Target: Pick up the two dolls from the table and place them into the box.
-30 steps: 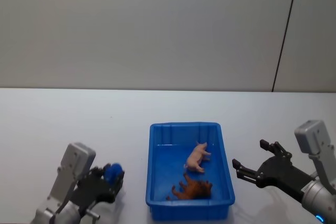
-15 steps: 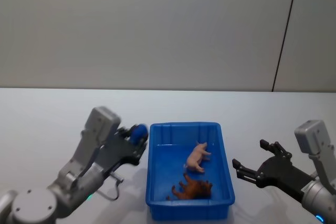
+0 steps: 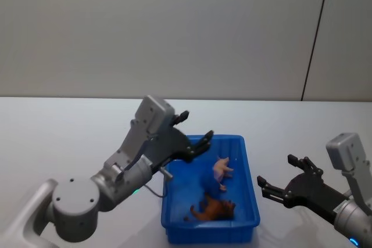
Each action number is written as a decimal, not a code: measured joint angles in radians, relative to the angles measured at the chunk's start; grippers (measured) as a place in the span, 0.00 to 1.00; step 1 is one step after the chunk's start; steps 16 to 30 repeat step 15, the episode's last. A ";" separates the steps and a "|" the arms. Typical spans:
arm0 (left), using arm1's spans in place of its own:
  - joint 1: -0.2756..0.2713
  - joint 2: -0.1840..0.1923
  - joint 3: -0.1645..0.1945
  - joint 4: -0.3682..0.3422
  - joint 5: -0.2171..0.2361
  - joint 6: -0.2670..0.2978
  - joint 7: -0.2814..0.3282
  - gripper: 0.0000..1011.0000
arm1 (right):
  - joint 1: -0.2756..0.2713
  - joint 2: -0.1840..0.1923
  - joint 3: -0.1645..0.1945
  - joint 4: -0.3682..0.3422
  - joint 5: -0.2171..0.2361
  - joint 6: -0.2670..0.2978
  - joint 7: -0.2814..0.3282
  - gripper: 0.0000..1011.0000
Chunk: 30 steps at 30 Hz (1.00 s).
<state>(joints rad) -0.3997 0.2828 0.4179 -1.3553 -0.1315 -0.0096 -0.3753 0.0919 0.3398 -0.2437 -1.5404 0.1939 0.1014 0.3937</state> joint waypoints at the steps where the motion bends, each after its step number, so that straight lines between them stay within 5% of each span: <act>1: -0.005 -0.005 0.003 0.003 0.003 -0.002 -0.004 0.74 | 0.000 0.000 0.000 0.000 0.000 0.000 0.000 0.99; 9: 0.000 -0.008 0.009 -0.024 0.006 -0.012 0.003 0.98 | 0.000 0.000 0.000 0.000 0.000 0.000 0.000 0.99; 30: 0.014 -0.001 0.010 -0.053 0.006 -0.016 0.017 0.99 | 0.000 0.000 0.000 0.000 0.000 0.000 0.000 0.99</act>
